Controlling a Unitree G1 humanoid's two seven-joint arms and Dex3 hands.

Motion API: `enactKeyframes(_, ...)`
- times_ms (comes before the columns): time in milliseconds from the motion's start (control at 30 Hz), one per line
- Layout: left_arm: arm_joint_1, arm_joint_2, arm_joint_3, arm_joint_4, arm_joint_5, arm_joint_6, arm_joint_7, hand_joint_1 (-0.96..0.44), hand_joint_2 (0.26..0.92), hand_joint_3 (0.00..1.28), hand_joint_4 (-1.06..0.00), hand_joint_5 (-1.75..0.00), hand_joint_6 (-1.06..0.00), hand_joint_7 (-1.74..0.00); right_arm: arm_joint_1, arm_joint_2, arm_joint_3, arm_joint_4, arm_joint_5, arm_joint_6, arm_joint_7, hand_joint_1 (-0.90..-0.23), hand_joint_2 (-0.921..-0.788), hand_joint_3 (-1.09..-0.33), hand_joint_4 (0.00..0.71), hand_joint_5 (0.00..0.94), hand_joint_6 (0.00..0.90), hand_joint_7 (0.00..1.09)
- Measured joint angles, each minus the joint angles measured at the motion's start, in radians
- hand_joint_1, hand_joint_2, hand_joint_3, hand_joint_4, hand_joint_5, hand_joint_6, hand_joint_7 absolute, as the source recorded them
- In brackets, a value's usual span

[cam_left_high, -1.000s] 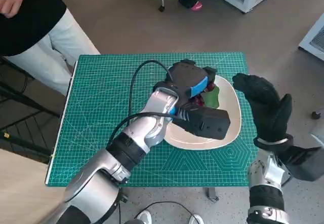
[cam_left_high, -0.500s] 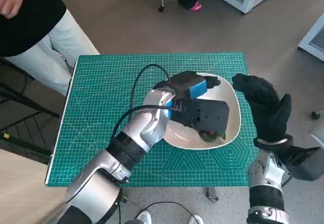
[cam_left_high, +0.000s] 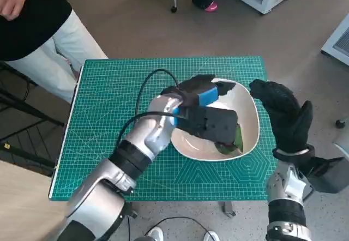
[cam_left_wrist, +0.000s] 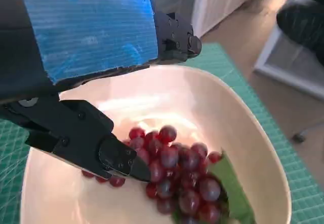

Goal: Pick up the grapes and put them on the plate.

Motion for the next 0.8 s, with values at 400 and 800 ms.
enactKeyframes(400,0.166,0.094,0.211,-0.065,-0.179,-0.248,0.193,-0.35,0.92,0.07,-0.21,-0.03,-0.37,-0.06,-0.007,0.0,0.003,0.0,-0.015,-0.004,-0.009,-0.393,-0.921,-0.527,0.562,0.004,0.504,0.0)
enactKeyframes(800,0.348,0.11,0.47,-0.123,-0.598,-0.463,0.052,-0.46,0.921,0.13,-0.22,0.0,-0.37,-0.04,-0.026,0.006,0.004,0.021,-0.021,-0.007,-0.008,-0.398,-0.921,-0.52,0.566,0.004,0.508,0.0)
